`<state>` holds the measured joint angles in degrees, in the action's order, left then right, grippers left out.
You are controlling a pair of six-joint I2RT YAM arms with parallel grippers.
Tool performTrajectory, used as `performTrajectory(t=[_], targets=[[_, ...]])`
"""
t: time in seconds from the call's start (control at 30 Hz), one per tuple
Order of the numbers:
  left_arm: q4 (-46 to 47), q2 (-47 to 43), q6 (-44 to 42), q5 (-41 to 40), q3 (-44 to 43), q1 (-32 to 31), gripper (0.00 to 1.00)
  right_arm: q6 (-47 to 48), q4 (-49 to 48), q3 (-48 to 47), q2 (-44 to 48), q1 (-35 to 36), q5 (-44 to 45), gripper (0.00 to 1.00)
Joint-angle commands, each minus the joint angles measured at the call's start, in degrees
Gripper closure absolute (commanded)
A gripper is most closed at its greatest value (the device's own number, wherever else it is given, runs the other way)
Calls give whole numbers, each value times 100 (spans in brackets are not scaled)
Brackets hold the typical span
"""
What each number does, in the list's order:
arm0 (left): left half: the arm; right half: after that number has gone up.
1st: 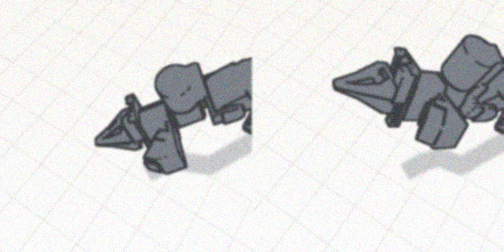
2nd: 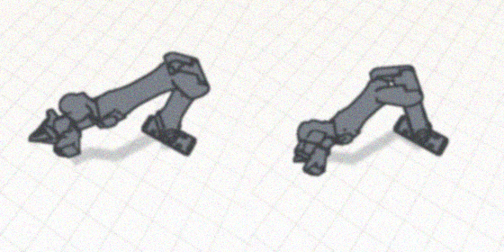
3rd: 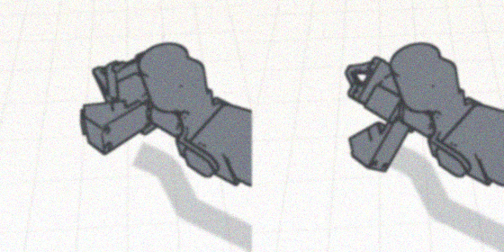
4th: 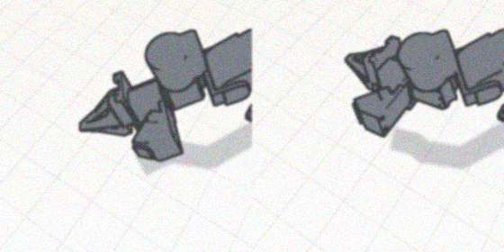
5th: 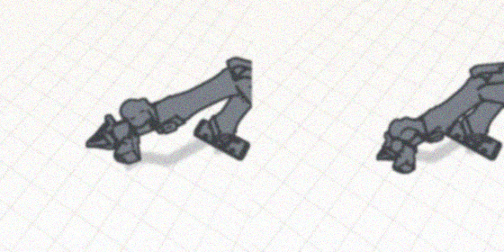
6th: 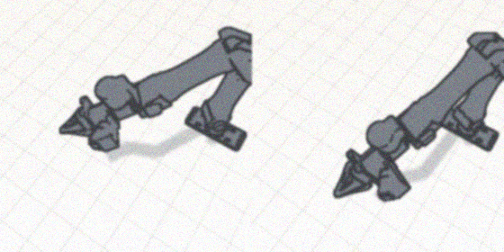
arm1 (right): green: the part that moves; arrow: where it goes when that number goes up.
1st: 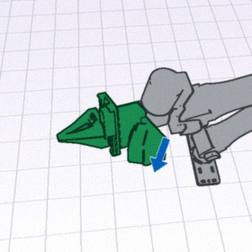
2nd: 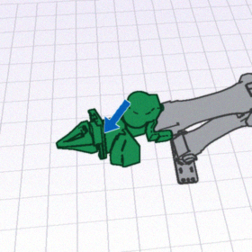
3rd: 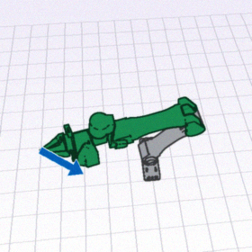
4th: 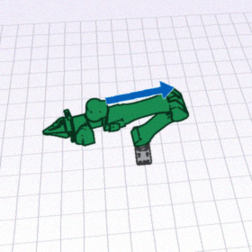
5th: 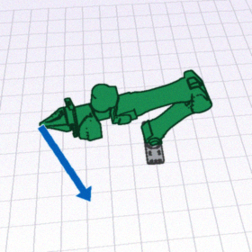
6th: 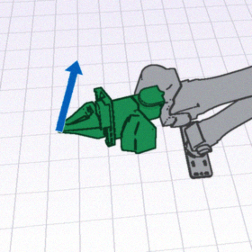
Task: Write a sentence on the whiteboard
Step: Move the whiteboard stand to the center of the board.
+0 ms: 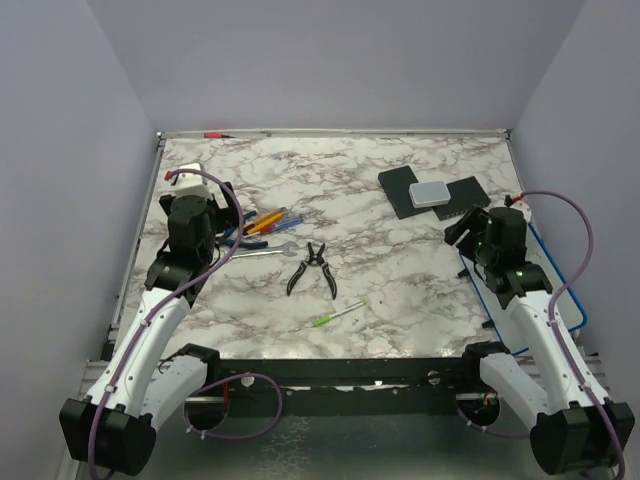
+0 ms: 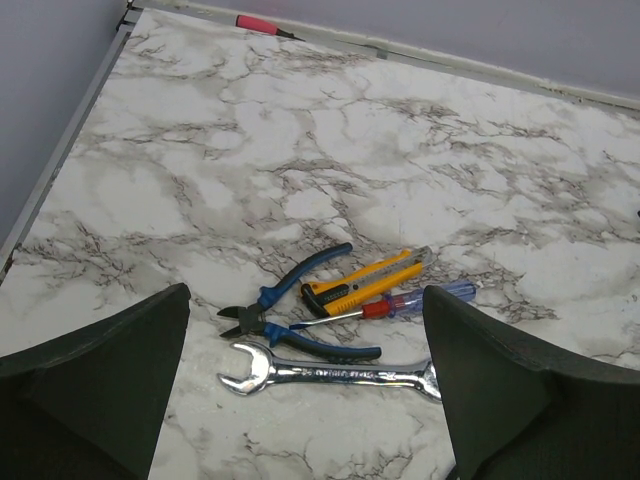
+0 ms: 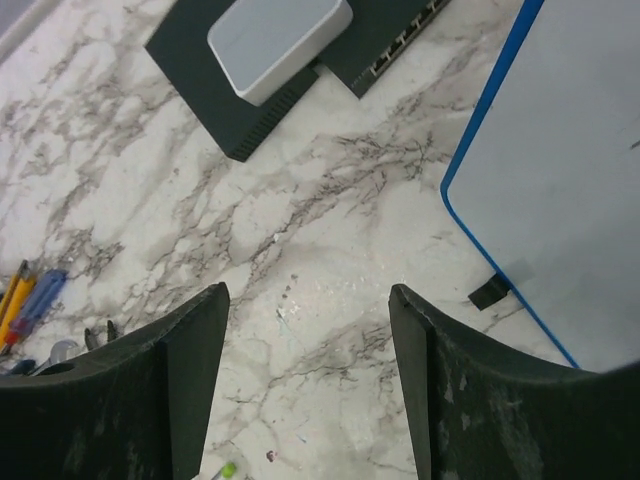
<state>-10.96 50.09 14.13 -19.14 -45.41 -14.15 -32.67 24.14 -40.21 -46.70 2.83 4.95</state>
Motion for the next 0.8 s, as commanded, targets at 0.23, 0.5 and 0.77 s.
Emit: performTrajectory(t=[0.23, 0.5, 0.77], targets=[[-46, -9, -44, -144, 111, -212, 1, -2663, 621, 526, -1471, 1564, 2928, 33], [-31, 18, -103, -136, 120, -327, 1, -3246, 433, 522, -2377, 1562, 3228, 40], [-14, 45, -148, -77, 128, -481, 1, -3521, 426, 458, -2635, 1549, 3739, 43]])
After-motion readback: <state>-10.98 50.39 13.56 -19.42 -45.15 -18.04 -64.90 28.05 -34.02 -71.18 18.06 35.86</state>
